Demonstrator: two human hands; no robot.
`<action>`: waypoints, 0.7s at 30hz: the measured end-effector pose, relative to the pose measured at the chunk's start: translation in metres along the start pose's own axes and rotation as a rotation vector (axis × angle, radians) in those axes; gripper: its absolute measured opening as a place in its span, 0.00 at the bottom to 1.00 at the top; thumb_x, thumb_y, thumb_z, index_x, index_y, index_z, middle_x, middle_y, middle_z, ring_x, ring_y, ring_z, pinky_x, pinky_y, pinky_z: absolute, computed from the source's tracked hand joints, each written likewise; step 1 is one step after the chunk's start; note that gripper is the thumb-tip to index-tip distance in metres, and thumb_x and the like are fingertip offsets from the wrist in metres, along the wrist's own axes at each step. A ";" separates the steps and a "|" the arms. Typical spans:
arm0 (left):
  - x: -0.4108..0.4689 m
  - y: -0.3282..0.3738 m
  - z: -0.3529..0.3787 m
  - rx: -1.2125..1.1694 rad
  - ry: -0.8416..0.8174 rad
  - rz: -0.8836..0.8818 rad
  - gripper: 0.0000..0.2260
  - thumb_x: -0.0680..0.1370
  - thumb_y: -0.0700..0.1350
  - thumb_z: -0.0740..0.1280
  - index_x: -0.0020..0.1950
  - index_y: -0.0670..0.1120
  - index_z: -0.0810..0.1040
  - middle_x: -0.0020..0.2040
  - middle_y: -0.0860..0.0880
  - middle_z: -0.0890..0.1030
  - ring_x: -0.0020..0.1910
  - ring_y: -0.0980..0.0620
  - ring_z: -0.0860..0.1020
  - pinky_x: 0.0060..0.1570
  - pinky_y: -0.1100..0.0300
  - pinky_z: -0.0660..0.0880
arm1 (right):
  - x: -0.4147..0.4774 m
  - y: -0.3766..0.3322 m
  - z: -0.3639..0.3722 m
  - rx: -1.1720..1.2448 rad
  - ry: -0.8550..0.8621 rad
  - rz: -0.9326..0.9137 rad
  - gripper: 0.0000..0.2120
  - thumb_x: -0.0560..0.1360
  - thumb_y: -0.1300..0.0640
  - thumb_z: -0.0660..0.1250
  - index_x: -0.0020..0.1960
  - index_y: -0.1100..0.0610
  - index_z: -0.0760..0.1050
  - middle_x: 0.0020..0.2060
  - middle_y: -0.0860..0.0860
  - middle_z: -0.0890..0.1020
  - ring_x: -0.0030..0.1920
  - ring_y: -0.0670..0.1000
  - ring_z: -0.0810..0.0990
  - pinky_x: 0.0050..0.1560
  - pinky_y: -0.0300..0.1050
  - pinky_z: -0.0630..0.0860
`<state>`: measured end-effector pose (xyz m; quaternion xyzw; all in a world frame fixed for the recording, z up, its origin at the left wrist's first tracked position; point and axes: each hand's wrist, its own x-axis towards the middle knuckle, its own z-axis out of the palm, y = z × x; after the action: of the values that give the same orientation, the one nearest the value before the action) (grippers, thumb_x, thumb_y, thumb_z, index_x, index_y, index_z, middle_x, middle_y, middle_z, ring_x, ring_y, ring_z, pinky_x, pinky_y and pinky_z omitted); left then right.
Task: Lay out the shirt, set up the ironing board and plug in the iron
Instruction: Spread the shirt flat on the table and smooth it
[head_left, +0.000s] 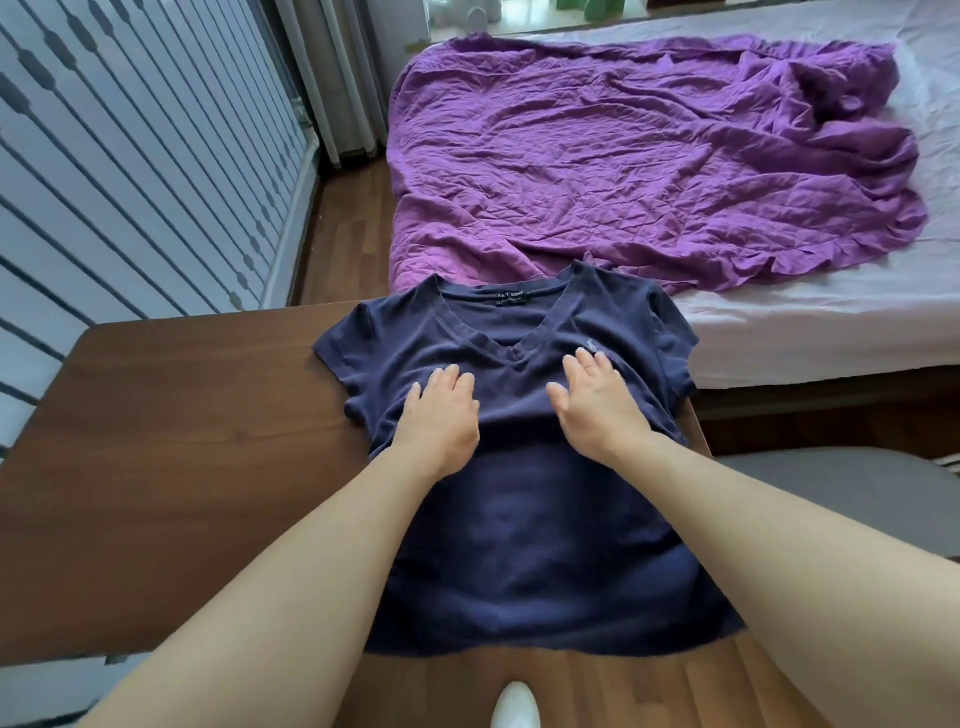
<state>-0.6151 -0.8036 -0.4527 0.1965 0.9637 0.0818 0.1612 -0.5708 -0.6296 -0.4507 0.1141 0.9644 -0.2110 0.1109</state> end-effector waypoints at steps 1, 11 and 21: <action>0.011 -0.004 0.001 0.001 0.002 0.005 0.21 0.82 0.45 0.49 0.75 0.43 0.56 0.77 0.45 0.54 0.76 0.47 0.51 0.75 0.47 0.49 | 0.011 0.000 0.003 -0.007 0.011 0.009 0.22 0.82 0.52 0.50 0.71 0.62 0.60 0.76 0.58 0.56 0.77 0.57 0.48 0.76 0.53 0.49; 0.071 -0.029 0.009 0.017 -0.180 -0.111 0.35 0.77 0.67 0.49 0.76 0.53 0.35 0.76 0.51 0.33 0.75 0.45 0.32 0.69 0.37 0.34 | 0.072 0.004 0.026 -0.142 -0.073 0.166 0.32 0.80 0.40 0.45 0.77 0.51 0.37 0.77 0.47 0.38 0.76 0.55 0.33 0.73 0.58 0.33; 0.086 -0.033 0.011 0.052 -0.098 -0.119 0.40 0.73 0.72 0.46 0.74 0.53 0.32 0.76 0.50 0.31 0.74 0.45 0.29 0.69 0.36 0.32 | 0.086 0.006 0.025 -0.166 0.026 0.185 0.35 0.78 0.35 0.44 0.77 0.50 0.36 0.77 0.48 0.37 0.76 0.54 0.32 0.72 0.59 0.31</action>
<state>-0.6977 -0.7979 -0.4937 0.1470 0.9664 0.0372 0.2075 -0.6464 -0.6206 -0.4977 0.1958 0.9652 -0.1180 0.1267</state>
